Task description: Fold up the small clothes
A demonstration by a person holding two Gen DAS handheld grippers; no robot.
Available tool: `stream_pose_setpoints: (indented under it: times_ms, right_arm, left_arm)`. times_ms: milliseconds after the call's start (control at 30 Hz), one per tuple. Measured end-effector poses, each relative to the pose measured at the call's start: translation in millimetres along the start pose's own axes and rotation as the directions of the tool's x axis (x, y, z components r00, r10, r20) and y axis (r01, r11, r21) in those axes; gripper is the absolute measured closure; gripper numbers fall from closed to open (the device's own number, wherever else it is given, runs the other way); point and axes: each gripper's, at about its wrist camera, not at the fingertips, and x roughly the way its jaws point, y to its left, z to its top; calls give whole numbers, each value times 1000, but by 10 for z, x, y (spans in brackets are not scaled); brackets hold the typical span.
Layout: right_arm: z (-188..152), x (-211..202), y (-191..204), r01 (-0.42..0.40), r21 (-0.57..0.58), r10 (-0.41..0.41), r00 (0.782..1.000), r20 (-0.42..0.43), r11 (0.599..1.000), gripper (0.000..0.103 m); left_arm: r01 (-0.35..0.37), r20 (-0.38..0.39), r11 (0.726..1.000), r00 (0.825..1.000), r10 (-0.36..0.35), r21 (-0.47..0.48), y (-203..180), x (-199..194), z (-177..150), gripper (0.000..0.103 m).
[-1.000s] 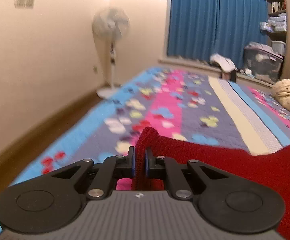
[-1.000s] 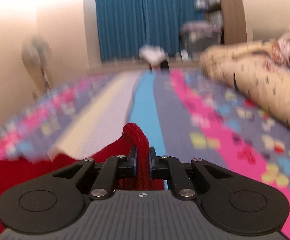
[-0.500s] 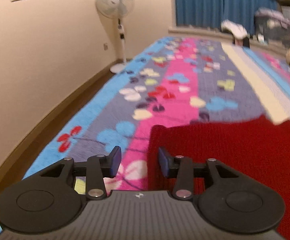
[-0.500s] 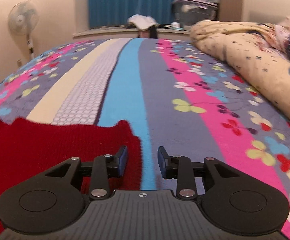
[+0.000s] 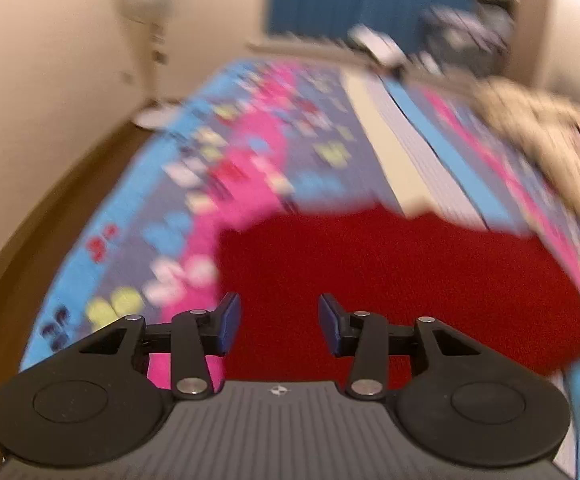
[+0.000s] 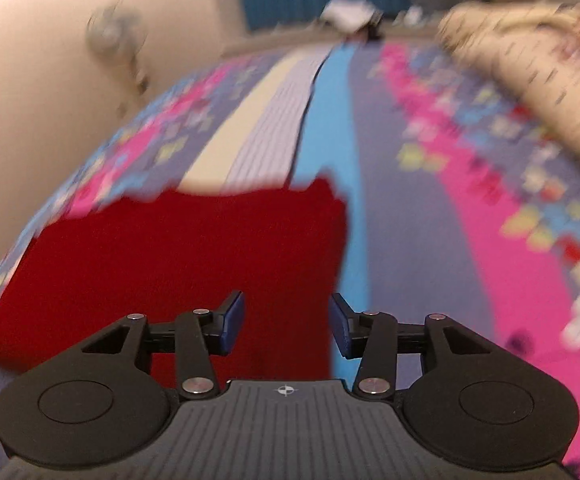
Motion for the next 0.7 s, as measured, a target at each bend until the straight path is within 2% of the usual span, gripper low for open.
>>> stream_pose_setpoints:
  times_ms: [67,100,133,200,267,333,433,500,700]
  right_arm:
    - [-51,80,69,30,-43,-32,999,-41,999,55]
    - [-83,137,81,56,-67,-61,996,-71,996,55]
    - [-119,188,79,87,-87,-96,990,-100,992,55]
    - [-175,273,26,112,-88,-124,980,-155,990,56]
    - [-154,267,-19,101,-48,-107,982,-154,994,56]
    - [-147,229,-35,98,-19,-100,986,-136,995,57]
    - [-198,204,-22,91,-16,-92,988,-127,996,57]
    - [-192,195,-37,86,-4,-86,989,-124,996,56]
    - [-170,252,-122,47,59,-38,989,-143,997,54]
  left_arm:
    - [-17,-61,996,998,22,92,-98,144,-282,56]
    - [-52,-180,985,980,81,164,-143,339,-418,60]
    - [-73,-265,978,956,124,195,-149,476,-515,58]
    - [-57,-260,985,961,98,163,-108,477,-515,56]
    - [-39,-248,997,967,56,72,20,410,-483,55]
    - [-35,-256,999,966,26,-30,177,337,-482,52]
    - [-66,-235,992,971,38,-111,341,261,-439,52]
    - [-92,-243,984,969,52,-155,446,259,-429,52]
    - [-54,-291,965,956,-24,-257,606,281,-490,50]
